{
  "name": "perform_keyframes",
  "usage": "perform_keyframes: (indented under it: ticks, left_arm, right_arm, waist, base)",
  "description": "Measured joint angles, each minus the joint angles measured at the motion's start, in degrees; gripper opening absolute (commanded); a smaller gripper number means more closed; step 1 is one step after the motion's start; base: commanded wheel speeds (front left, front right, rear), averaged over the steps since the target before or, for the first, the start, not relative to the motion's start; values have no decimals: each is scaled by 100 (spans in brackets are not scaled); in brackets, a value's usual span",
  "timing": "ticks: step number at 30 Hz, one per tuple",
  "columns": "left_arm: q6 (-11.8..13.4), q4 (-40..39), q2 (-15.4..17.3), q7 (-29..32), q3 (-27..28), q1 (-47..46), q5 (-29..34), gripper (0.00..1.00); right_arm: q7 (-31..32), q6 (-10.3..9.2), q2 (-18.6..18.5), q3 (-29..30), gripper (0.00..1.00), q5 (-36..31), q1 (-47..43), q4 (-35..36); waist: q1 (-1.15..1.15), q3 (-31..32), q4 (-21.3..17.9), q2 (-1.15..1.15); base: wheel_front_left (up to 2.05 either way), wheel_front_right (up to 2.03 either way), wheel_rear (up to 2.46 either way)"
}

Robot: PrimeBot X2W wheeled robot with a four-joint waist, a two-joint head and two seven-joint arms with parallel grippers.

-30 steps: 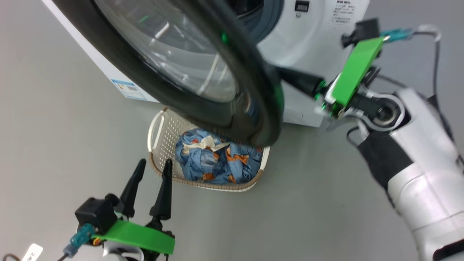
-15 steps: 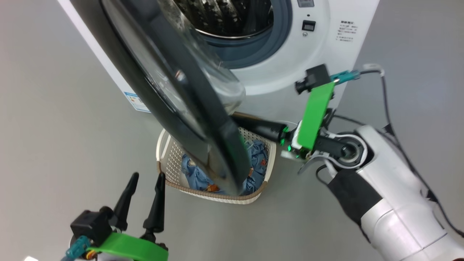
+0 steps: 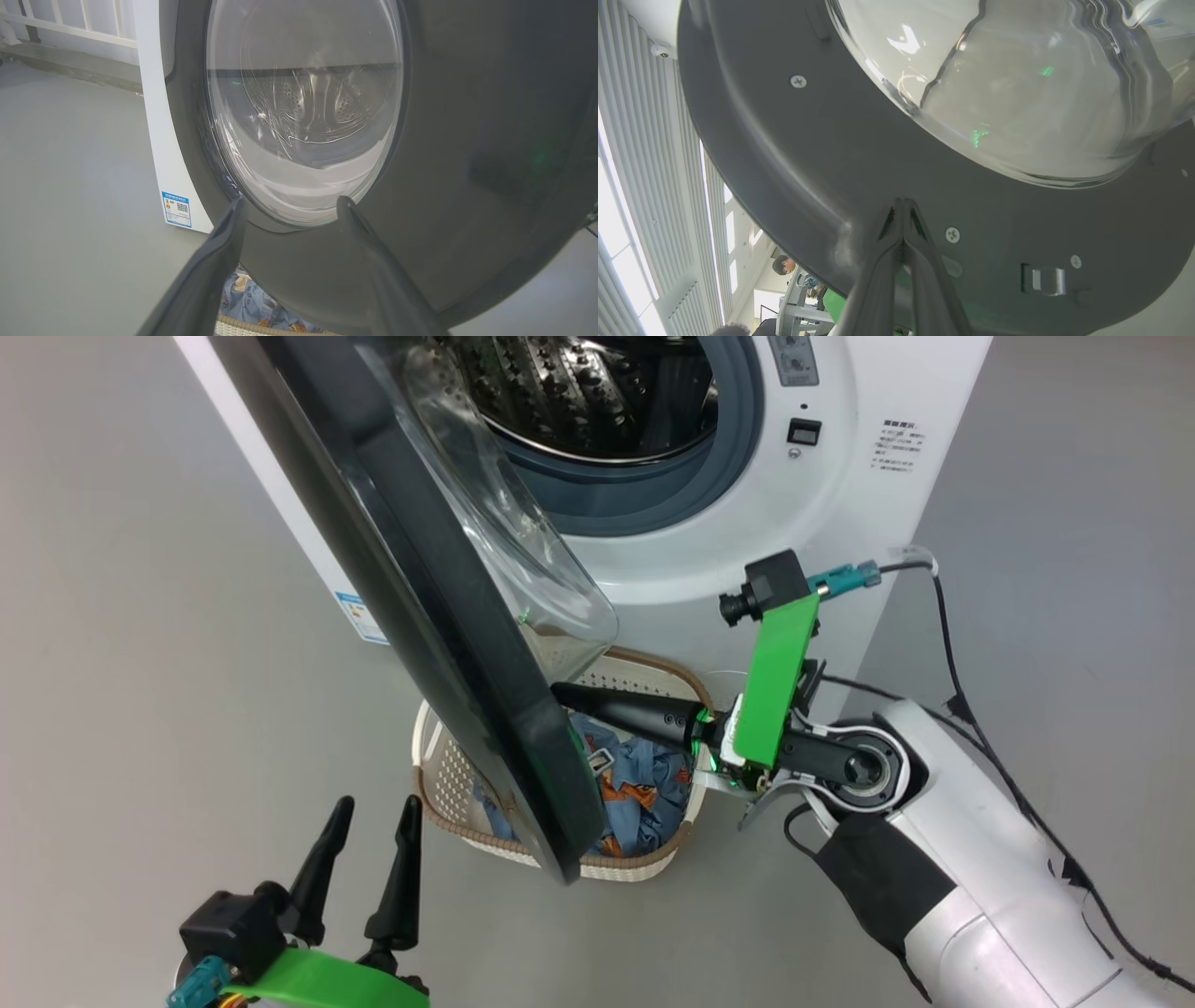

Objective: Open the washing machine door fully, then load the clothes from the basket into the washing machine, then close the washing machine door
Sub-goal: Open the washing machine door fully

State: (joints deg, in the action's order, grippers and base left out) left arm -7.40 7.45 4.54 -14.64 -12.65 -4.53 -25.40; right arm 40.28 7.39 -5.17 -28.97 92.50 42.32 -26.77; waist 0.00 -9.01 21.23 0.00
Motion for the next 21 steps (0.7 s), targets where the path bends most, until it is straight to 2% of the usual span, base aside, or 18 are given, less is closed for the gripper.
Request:
perform_keyframes:
  ticks: [5, 6, 8, 11, 13, 14, 21]
  left_arm:
    - [0, 0, 18, 1, -1, 0, 0, 100]
    - [0, 0, 29, 0, -2, 0, 0, 100]
    - [0, 0, 49, 0, -7, 0, -1, 100]
    - [0, 1, 124, 0, -14, 1, -2, 100]
    - [0, 8, 185, 1, -7, 1, -2, 100]
    - [0, 12, 198, 1, -3, 2, -3, 100]
    - [0, 13, 346, 0, 13, 176, -4, 100]
  right_arm:
    - [-107, 0, 14, 13, 0, -51, -116, -23]
    - [-111, 0, 12, 18, 7, -75, -144, -38]
    - [-192, 0, -2, 33, 33, -120, -165, -55]
    - [-332, 0, -63, 74, 51, -201, -293, -23]
    - [-442, 0, -115, 132, 91, -269, -436, 10]
    - [-513, 0, -165, 166, 100, -290, -514, 37]
    - [-1006, 0, -498, 299, 100, -399, -1087, 272]
  waist:
    - [0, 48, -89, 0]
    - [0, 60, -112, 0]
    - [0, 86, -162, 0]
    - [0, 133, -243, 0]
    - [0, 168, -302, 0]
    - [0, 188, -331, 0]
    - [0, 349, -559, 0]
  base:
    - [0, 0, 0]
    - [0, 0, 0]
    - [0, 0, 0]
    - [0, 0, 0]
    - [0, 0, 0]
    - [0, 0, 0]
    - [0, 0, 0]
